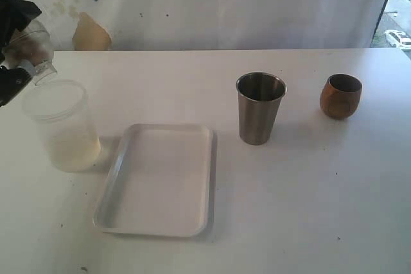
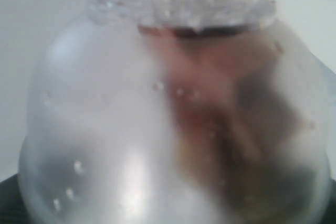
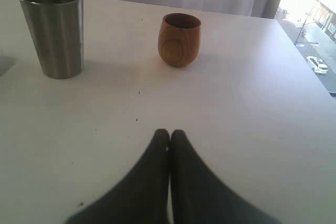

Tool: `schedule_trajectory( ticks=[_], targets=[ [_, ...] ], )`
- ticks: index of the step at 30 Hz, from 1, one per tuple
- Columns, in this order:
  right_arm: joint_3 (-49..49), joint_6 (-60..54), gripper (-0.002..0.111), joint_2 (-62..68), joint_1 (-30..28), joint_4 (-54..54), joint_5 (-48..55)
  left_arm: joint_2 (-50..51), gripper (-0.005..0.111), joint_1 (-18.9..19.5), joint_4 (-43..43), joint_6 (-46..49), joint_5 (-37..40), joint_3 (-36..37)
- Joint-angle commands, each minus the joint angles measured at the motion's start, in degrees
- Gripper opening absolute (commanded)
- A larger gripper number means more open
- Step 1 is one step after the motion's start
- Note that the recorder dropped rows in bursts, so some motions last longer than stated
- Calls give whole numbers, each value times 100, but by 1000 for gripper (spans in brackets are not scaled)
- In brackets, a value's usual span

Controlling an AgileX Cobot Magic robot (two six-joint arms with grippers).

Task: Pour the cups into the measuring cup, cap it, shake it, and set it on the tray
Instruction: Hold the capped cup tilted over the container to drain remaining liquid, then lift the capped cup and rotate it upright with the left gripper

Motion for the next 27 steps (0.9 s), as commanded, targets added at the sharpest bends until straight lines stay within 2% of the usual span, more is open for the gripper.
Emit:
schedule_trajectory(
  ticks=[1,8,18,21,27],
  targets=[
    [30,-19,0,-25,-36,0,1,-58,0,-8,-18,-33,-170,-45],
    [30,-19,0,-25,-36,0,1,-58,0,-8,-208,-184,111,-45],
    [30,-19,0,-25,-36,0,1,-58,0,-8,-444,-520,64,-45],
    [30,-19,0,-25,-36,0,1,-58,0,-8,-574,-1097,64,-45],
    [30,-19,0,-25,-36,0,1,-58,0,-8,-1727,-2773,14,-45]
  ],
)
